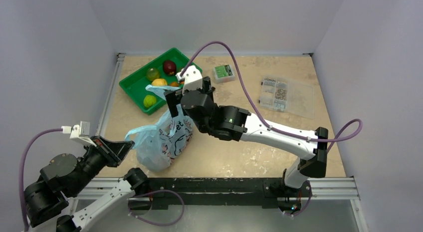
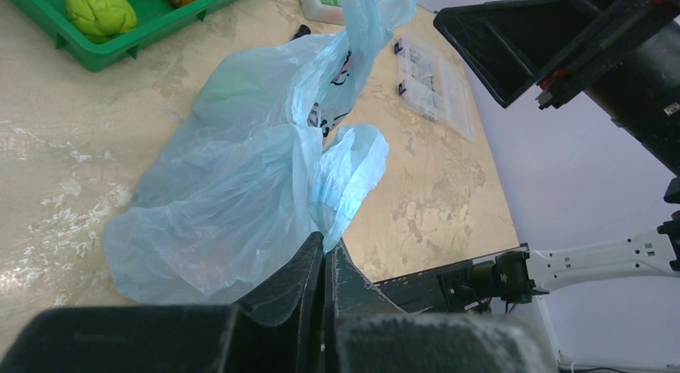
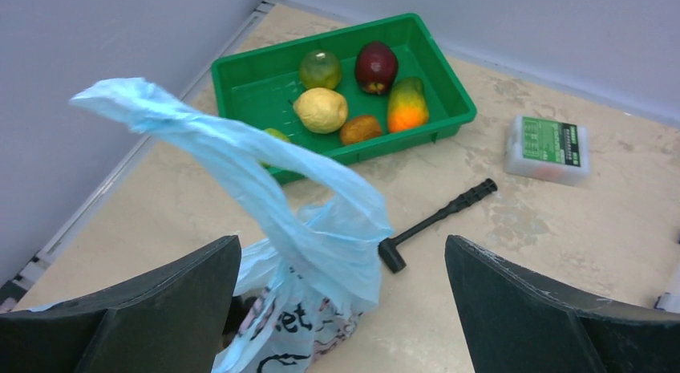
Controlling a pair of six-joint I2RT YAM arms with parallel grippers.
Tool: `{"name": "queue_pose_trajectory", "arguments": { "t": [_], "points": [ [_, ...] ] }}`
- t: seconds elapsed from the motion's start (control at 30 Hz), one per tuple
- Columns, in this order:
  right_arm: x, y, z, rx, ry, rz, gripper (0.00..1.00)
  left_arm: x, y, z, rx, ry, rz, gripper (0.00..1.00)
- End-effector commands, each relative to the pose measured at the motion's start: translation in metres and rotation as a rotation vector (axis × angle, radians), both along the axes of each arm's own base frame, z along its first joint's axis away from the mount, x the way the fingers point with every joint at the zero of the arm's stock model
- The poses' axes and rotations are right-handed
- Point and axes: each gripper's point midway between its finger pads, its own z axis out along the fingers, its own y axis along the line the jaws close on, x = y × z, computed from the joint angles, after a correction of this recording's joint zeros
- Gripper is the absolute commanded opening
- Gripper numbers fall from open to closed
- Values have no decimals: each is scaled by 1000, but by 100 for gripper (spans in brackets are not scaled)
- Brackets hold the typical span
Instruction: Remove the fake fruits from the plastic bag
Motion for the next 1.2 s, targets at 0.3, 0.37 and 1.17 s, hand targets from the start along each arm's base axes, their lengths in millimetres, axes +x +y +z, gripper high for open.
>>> {"name": "queue_pose_trajectory", "arguments": {
  "t": [0.3, 0.37, 1.17],
  "points": [
    [-26, 47, -4, -63, -160, 1, 99, 0, 0, 10, -40, -6, 10, 0],
    [-19, 50, -8, -90, -185, -30, 99, 1, -2, 10, -42, -2, 6, 0],
    [15, 62, 14, 54, -192, 185, 0, 6, -6, 1, -17, 30, 15, 0]
  ]
}}
